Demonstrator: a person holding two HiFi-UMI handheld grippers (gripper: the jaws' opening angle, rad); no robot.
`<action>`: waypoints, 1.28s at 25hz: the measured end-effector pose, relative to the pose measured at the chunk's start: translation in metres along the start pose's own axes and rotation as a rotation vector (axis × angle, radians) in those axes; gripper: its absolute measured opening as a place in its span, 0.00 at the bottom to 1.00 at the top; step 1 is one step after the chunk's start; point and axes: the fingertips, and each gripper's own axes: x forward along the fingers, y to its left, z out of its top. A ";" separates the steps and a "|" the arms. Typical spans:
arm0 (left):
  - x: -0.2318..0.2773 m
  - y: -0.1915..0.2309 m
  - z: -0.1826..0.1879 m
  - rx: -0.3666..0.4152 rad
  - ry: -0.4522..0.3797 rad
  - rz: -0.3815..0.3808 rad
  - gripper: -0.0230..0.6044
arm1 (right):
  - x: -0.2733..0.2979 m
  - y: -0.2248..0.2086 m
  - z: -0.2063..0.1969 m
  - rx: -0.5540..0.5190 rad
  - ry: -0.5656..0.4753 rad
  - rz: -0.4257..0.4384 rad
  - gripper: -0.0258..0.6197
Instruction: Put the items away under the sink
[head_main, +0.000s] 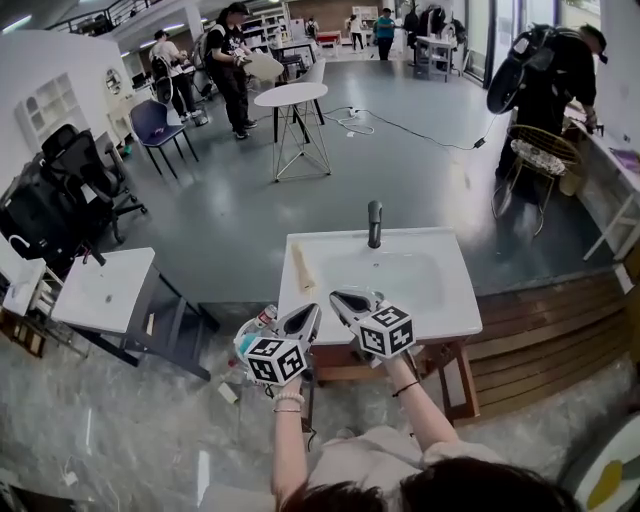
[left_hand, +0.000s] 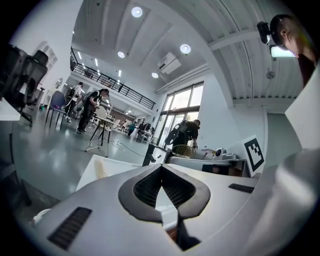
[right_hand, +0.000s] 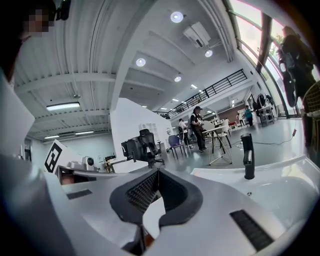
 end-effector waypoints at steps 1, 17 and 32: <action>0.002 0.004 0.002 -0.002 -0.002 0.004 0.04 | 0.005 -0.002 0.000 -0.004 0.006 0.000 0.07; 0.031 0.094 0.008 -0.104 -0.005 0.177 0.04 | 0.108 -0.045 -0.019 0.036 0.180 0.139 0.07; 0.043 0.144 -0.015 -0.204 0.013 0.292 0.04 | 0.164 -0.077 -0.044 0.083 0.283 0.181 0.08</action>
